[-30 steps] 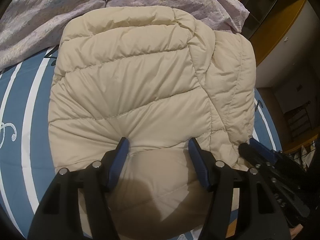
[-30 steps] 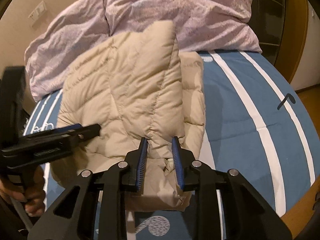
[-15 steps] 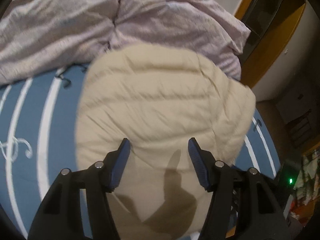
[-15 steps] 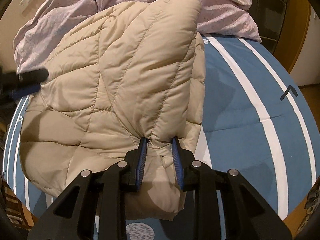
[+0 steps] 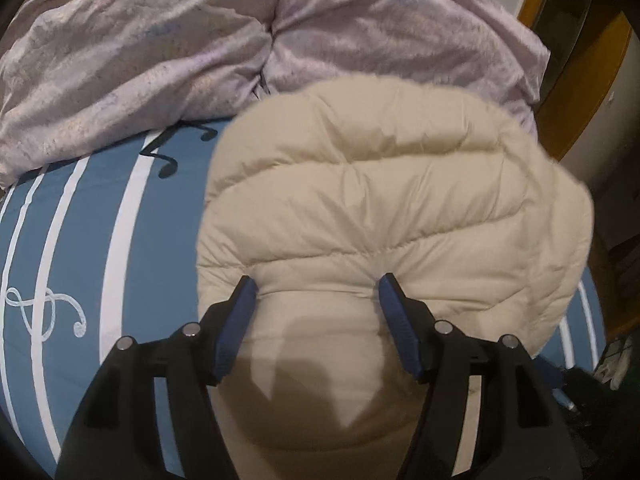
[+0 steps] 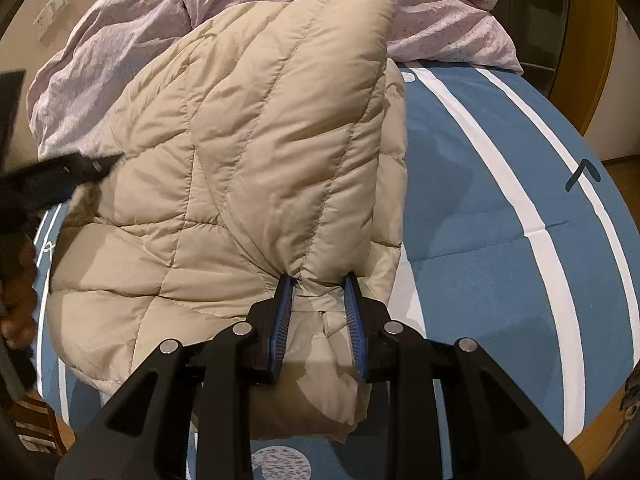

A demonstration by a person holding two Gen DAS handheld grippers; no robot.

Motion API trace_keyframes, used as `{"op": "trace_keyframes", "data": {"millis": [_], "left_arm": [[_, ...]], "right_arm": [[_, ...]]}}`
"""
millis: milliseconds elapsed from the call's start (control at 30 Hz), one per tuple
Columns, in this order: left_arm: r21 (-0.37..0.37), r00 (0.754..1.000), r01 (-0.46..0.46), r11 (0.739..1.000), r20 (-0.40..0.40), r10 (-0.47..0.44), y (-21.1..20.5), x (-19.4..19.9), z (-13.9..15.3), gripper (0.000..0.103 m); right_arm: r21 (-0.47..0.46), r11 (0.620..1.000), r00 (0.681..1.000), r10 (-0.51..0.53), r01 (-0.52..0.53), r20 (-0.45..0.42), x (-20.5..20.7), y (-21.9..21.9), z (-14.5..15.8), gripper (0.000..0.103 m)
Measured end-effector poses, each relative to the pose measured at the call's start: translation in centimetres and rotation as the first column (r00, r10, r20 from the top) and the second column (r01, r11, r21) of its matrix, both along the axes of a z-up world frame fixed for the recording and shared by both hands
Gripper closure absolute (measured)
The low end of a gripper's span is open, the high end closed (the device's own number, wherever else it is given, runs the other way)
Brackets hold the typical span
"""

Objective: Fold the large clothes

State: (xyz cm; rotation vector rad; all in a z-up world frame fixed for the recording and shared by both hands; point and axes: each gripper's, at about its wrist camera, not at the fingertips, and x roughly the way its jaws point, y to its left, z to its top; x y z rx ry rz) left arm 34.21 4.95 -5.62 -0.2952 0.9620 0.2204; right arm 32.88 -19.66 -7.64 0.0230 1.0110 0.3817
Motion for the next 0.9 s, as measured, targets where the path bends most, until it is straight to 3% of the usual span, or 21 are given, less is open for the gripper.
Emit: {"op": "trace_keyframes", "data": {"millis": [233, 367, 500, 733, 900], "left_arm": [[-0.007, 1.000, -0.005, 1.000, -0.012, 0.005, -0.2, 0.4, -0.9, 0.039], [-0.018, 1.000, -0.009, 1.000, -0.009, 0.009, -0.2, 0.5, -1.0, 0.039], [-0.017, 1.000, -0.008, 1.000, -0.008, 0.008, -0.1, 0.5, -1.1, 0.039], [-0.014, 1.000, -0.005, 1.000, -0.004, 0.005, -0.2, 0.5, -1.1, 0.039], [-0.019, 1.000, -0.002, 1.000, 0.004, 0.003, -0.2, 0.5, -1.1, 0.039]], "right_arm": [[0.006, 1.000, 0.999, 0.004, -0.005, 0.038, -0.3, -1.0, 2.1, 0.069], [0.089, 0.996, 0.993, -0.009, -0.001, 0.117, -0.1, -1.7, 5.4, 0.057], [0.142, 0.989, 0.984, 0.006, -0.031, 0.177, 1.4, -0.6, 7.9, 0.056], [0.096, 0.992, 0.975, 0.055, -0.078, 0.217, 4.8, 3.5, 7.8, 0.056], [0.035, 0.998, 0.975, 0.044, -0.052, 0.216, 6.8, 4.5, 6.4, 0.057]]}}
